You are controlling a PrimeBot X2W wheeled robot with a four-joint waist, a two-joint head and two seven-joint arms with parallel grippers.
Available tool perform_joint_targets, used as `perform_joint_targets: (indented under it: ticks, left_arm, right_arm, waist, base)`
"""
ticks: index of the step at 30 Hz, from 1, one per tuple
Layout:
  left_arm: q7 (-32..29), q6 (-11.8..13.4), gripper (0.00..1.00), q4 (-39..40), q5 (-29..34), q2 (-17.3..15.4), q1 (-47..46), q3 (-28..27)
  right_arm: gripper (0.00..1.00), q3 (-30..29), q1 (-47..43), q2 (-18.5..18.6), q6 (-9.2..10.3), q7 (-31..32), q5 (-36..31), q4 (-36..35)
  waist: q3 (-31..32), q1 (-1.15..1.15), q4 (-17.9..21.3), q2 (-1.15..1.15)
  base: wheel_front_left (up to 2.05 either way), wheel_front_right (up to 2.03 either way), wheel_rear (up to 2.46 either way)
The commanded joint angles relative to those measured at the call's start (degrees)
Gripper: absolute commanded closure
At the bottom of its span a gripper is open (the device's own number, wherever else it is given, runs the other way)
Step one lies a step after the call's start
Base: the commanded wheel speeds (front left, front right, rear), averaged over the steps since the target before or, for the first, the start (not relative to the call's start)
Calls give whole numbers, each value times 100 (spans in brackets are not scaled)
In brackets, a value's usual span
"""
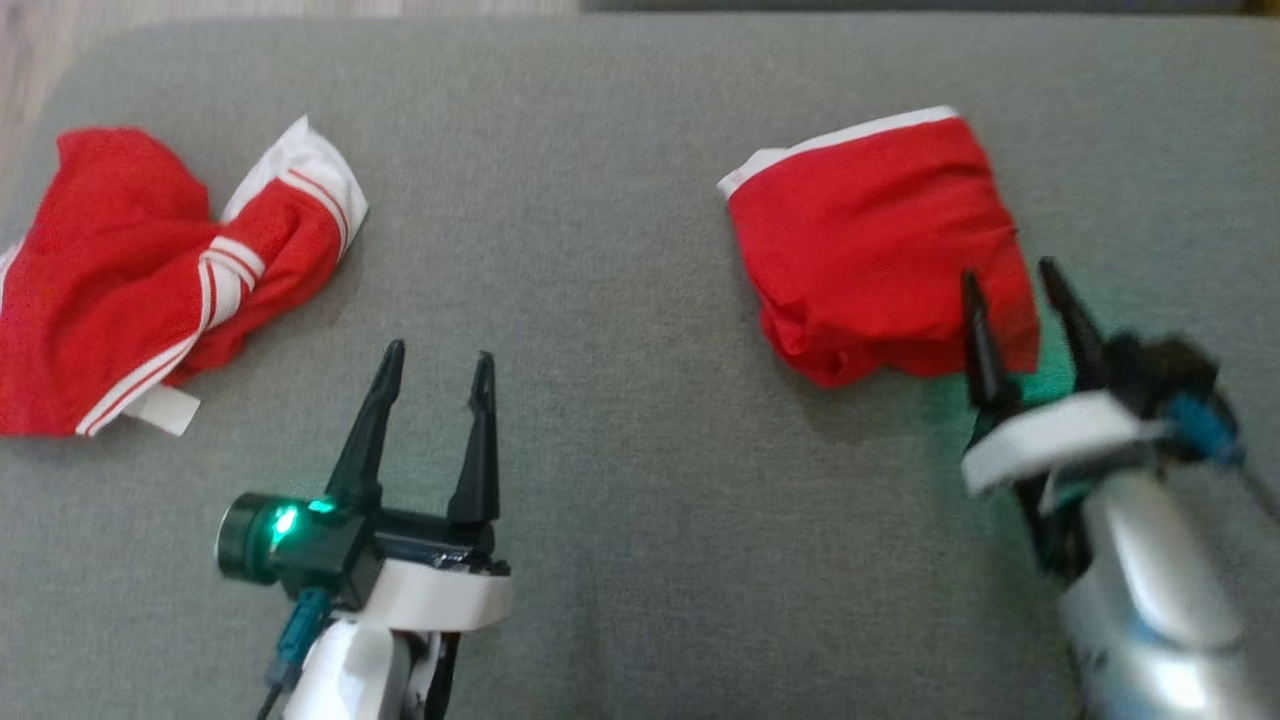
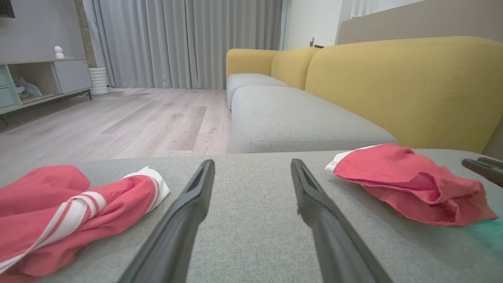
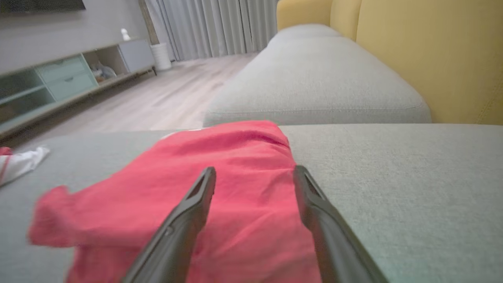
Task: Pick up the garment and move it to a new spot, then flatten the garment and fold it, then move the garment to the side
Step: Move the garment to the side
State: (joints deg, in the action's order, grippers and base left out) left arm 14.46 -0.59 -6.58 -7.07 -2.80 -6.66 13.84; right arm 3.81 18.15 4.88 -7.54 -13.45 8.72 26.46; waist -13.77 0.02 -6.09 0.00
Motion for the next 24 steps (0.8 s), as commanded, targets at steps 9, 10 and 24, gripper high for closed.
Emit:
perform_joint_targets:
  ticks: [9, 10, 24]
  left_arm:
    - [54, 0, 0, 140, 29, -8, -426, 146]
    - [54, 15, 0, 136, 21, -8, -426, 158]
    - [54, 79, 0, 233, -2, -8, -318, 50]
  right_arm:
    - [0, 235, 1748, 855, 5, 1592, 205, 1391]
    - [0, 295, 1801, 907, 5, 1728, 247, 1511]
    - [100, 1090, 1678, 1557, 5, 2305, 1543, 1396]
  waist:
    - [-364, -2, -469, 0]
    - [-355, -2, -495, 0]
    - [-327, -2, 33, 0]
  base:
    - [0, 0, 0]
    - [0, 0, 0]
    - [0, 0, 0]
